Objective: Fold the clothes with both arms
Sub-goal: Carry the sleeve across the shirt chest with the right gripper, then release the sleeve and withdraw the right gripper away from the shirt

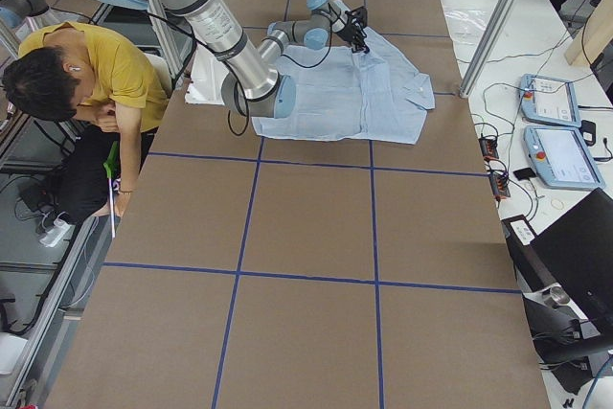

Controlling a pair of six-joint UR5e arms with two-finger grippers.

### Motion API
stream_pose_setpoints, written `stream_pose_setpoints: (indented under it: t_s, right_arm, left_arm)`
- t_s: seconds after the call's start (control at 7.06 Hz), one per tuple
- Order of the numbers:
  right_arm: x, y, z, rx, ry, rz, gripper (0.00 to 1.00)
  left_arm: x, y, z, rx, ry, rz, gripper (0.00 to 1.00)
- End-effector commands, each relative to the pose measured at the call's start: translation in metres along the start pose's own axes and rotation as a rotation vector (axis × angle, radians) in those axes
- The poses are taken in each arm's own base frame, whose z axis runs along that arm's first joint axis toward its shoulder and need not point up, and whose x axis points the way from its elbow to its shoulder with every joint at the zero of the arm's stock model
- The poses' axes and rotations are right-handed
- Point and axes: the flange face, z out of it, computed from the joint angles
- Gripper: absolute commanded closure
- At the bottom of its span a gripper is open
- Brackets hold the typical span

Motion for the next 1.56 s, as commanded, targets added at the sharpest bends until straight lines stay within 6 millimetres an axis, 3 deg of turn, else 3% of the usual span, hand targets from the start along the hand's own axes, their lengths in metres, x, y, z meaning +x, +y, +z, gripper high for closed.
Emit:
stream_pose_setpoints:
  t_s: [0.0, 0.14, 0.28, 0.42, 0.57, 0.71, 0.85, 0.99, 1.13, 1.27, 1.42]
  right_arm:
    - [-0.002, 0.008, 0.001, -0.012, 0.013, -0.016, 0.0]
    - [-0.007, -0.01, 0.001, -0.027, 0.061, -0.023, 0.0]
    - [-0.009, -0.047, -0.001, -0.077, 0.085, 0.001, 0.0]
    - [0.025, -0.106, 0.012, -0.158, 0.119, 0.045, 0.0]
    - [0.082, -0.167, 0.021, -0.258, 0.139, 0.086, 0.0]
    - [0.154, -0.224, 0.009, -0.292, 0.122, 0.034, 0.0]
    - [0.239, -0.264, -0.014, -0.333, 0.09, -0.037, 0.0]
    - [0.326, -0.301, -0.044, -0.386, 0.053, -0.085, 0.0]
    - [0.401, -0.326, -0.073, -0.407, 0.028, -0.14, 0.0]
    - [0.47, -0.341, -0.093, -0.428, 0.02, -0.172, 0.0]
    - [0.527, -0.341, -0.11, -0.443, 0.017, -0.197, 0.0]
  left_arm:
    - [-0.001, 0.001, 0.001, -0.002, 0.001, -0.004, 0.0]
    - [0.0, 0.001, 0.001, -0.003, 0.003, -0.004, 0.0]
    - [-0.001, 0.001, 0.001, -0.002, 0.001, -0.004, 0.0]
    - [0.0, 0.0, 0.001, -0.003, 0.004, -0.031, 0.0]
    - [0.005, -0.005, -0.002, 0.025, 0.007, -0.027, 0.0]
    - [0.006, 0.0, -0.001, 0.033, 0.019, -0.063, 0.0]
    - [0.006, 0.016, 0.007, 0.008, 0.017, -0.208, 0.0]
    - [0.01, 0.049, 0.015, -0.018, -0.003, -0.253, 0.0]
    - [0.015, 0.076, 0.009, -0.005, -0.008, -0.282, 0.0]
    - [0.041, 0.086, 0.024, 0.011, 0.038, -0.34, 0.0]
    - [0.066, 0.093, 0.052, 0.031, 0.011, -0.389, 0.0]
